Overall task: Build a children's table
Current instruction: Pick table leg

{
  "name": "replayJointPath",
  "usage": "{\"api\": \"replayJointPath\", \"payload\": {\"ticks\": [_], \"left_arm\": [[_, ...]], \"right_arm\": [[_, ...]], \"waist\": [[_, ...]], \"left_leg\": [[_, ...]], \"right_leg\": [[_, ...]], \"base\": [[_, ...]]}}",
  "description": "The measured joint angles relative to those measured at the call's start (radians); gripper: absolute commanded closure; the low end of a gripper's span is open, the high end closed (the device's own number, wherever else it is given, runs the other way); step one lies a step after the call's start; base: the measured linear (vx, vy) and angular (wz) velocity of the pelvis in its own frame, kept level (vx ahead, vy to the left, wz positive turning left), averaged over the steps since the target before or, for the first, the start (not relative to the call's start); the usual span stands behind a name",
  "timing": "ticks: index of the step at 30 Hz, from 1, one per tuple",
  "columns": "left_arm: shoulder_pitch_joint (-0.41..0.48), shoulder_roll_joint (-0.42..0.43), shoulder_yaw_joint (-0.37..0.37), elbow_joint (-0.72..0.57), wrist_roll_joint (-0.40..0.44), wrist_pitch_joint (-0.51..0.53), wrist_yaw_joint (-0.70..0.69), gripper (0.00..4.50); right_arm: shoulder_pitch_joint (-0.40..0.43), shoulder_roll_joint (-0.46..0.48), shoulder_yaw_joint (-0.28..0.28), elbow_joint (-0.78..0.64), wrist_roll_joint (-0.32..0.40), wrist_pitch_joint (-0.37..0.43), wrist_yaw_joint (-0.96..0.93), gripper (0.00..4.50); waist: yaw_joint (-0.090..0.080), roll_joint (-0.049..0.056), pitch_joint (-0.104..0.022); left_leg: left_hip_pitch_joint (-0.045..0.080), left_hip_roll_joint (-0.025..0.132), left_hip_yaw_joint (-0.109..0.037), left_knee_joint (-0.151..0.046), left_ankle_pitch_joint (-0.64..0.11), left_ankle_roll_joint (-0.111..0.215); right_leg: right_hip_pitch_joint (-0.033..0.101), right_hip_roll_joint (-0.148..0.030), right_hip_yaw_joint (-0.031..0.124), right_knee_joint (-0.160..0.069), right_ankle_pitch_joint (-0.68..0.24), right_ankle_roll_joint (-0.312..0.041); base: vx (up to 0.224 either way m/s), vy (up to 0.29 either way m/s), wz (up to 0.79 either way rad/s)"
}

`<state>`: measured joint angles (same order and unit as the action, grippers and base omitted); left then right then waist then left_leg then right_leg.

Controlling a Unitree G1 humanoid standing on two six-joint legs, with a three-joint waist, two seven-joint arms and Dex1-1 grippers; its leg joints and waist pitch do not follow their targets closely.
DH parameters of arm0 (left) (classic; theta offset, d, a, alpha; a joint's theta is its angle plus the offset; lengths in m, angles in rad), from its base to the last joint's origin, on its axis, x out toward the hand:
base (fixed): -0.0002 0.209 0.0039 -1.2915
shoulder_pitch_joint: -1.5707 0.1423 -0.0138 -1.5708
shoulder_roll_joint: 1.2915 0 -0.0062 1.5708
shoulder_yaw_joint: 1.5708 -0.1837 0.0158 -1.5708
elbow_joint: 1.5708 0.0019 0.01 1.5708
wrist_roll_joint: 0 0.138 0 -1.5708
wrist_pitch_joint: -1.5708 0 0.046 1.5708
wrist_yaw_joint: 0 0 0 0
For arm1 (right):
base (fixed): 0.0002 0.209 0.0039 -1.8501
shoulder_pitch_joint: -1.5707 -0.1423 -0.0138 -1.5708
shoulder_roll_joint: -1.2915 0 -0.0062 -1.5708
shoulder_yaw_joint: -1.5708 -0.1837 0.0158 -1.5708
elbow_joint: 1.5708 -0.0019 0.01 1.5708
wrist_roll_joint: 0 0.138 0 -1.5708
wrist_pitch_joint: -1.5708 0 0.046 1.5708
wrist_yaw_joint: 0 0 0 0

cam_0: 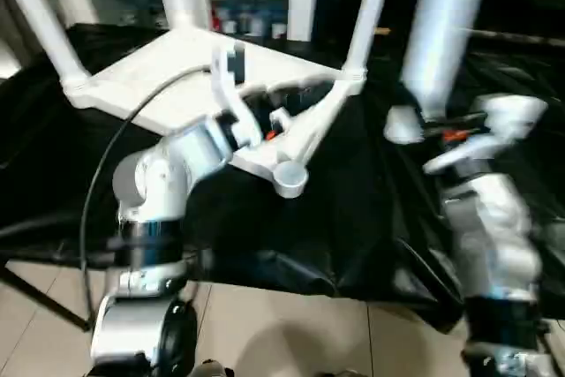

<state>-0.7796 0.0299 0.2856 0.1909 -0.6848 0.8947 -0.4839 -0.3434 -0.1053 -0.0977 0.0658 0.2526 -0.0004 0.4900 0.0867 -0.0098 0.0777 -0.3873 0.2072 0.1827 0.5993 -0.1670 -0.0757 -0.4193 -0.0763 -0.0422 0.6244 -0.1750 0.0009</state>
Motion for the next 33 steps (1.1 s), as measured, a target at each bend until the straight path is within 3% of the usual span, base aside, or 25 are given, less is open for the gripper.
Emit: {"api": "replayJointPath", "payload": {"ticks": [5,9,11,13,20,33], "left_arm": [[-0.02,-0.029,0.026,0.005,-0.029,0.001,0.03,0.0],[-0.02,-0.035,0.041,0.012,-0.026,-0.007,0.086,0.0],[-0.02,-0.036,0.042,0.022,-0.015,-0.019,0.108,0.0],[-0.019,-0.038,0.049,0.028,-0.006,-0.032,0.134,0.36],[-0.005,-0.024,0.034,0.027,0.051,-0.069,0.177,0.77],[-0.004,-0.049,0.034,0.031,0.082,-0.137,0.265,1.74]], "right_arm": [[-0.005,0.011,0.159,0.073,-0.12,-0.014,0.009,2.57],[-0.015,0.008,0.236,0.09,-0.212,-0.033,-0.003,2.57],[-0.037,0.014,0.253,0.119,-0.246,-0.033,-0.029,2.57],[-0.061,0.016,0.269,0.145,-0.278,-0.033,-0.053,2.57],[-0.1,0.026,0.328,0.198,-0.406,-0.033,-0.164,2.57],[-0.122,0.056,0.341,0.243,-0.464,-0.021,-0.27,2.57]], "waist": [[0.007,-0.002,0.0],[0.006,-0.007,-0.001],[0.005,-0.012,0.0],[0.004,-0.015,-0.001],[0.005,-0.019,-0.001],[0.003,-0.021,-0.001]], "left_leg": [[-0.002,0.0,-0.002,0.0,0.0,0.0],[-0.003,0.0,-0.003,0.0,0.0,0.001],[-0.003,0.0,-0.004,0.0,0.0,0.001],[-0.003,0.0,-0.004,0.0,0.0,0.001],[-0.003,0.0,-0.004,0.0,0.0,0.001],[-0.002,0.0,-0.005,0.002,0.0,0.001]], "right_leg": [[0.001,0.0,-0.001,-0.003,0.0,0.0],[0.002,-0.001,-0.001,-0.006,0.0,0.0],[0.002,0.0,-0.002,-0.006,0.0,0.0],[0.002,0.0,-0.002,-0.006,0.0,0.0],[0.003,0.0,-0.002,-0.006,0.0,0.0],[0.003,0.0,-0.001,-0.003,0.0,0.001]], "base": [[0.0,0.0,0.0],[0.0,0.0,0.0],[0.0,0.0,0.0],[0.0,0.0,0.0],[0.0,0.0,0.0],[0.0,0.0,0.0]]}}
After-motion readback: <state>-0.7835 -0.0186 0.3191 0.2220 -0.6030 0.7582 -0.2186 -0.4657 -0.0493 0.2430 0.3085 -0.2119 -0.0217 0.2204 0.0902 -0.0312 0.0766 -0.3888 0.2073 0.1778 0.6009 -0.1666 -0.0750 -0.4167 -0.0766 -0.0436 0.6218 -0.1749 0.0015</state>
